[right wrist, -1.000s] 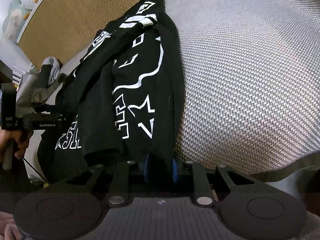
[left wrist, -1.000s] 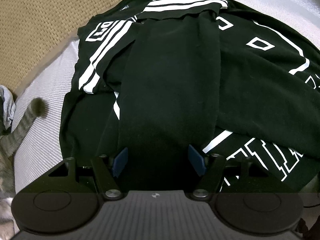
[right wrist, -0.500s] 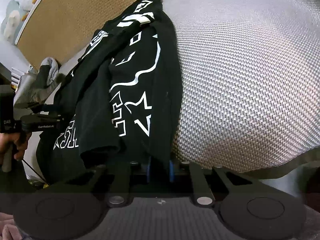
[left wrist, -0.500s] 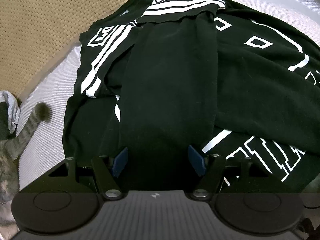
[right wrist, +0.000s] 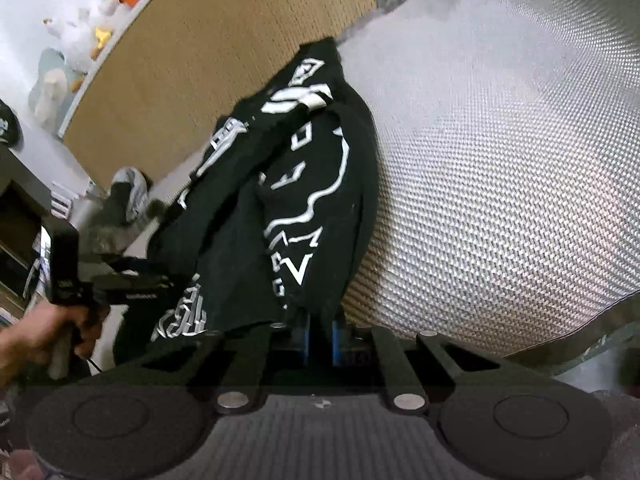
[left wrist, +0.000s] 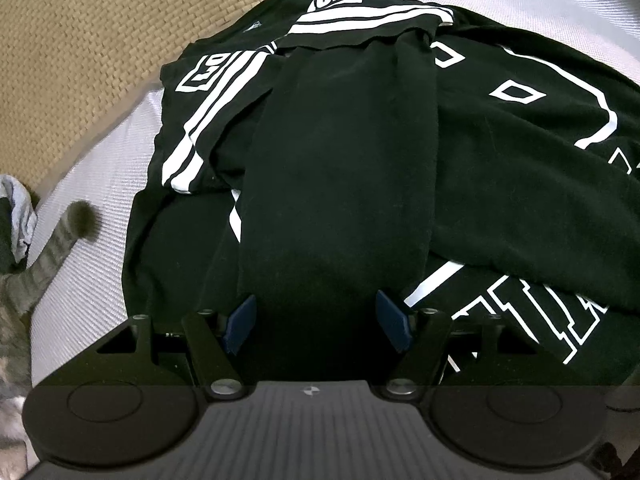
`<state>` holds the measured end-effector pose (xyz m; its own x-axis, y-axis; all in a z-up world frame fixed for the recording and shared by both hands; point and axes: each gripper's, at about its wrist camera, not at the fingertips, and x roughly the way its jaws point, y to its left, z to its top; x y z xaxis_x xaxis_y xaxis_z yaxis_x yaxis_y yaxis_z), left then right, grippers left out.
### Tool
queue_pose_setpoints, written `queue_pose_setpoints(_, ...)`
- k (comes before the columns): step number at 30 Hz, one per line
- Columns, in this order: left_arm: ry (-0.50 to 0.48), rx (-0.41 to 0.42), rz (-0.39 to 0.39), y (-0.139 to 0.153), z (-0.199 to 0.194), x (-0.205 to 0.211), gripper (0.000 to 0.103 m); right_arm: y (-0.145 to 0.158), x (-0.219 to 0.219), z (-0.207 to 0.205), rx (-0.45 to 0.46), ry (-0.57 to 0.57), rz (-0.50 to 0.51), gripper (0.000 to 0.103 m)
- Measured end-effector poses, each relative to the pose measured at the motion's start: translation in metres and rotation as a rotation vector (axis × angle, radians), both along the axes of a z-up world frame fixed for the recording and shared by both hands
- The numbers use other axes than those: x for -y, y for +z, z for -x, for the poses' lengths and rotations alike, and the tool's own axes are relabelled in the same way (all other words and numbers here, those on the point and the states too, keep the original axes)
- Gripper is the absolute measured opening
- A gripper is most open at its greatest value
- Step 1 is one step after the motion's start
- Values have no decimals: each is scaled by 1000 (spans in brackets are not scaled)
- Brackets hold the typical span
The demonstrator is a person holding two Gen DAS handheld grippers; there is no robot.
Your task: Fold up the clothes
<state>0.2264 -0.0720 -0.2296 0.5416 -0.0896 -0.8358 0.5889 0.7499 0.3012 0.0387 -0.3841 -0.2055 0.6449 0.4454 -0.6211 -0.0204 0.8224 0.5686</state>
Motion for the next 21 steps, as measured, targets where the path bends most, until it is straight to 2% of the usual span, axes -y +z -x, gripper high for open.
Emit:
queue_pose_setpoints(4, 28, -39, 51, 6, -7, -7, 69, 13, -1, 3, 35, 11, -62, 11)
queue_pose_setpoints(7, 90, -64, 160, 15, -9, -16, 65, 18, -5, 3, 30, 31, -68, 11)
queue_pose_setpoints(9, 84, -47, 234, 23, -3, -15, 65, 18, -8, 2, 20, 48, -65, 11)
queue_pose_setpoints(12, -2, 4, 282, 32, 17, 1, 65, 11, -10, -1, -15, 53, -38, 11)
queue_pose_setpoints(16, -202, 8, 336, 37, 45, 34, 65, -1, -8, -1, -63, 24, 27, 13)
queue_pose_setpoints(19, -352, -8, 351, 34, 68, 63, 65, -8, -1, 0, -102, -4, 30, 19)
queue_pose_setpoints(21, -396, -6, 324, 27, 76, 77, 63, -12, -3, -1, -120, 4, 41, 19)
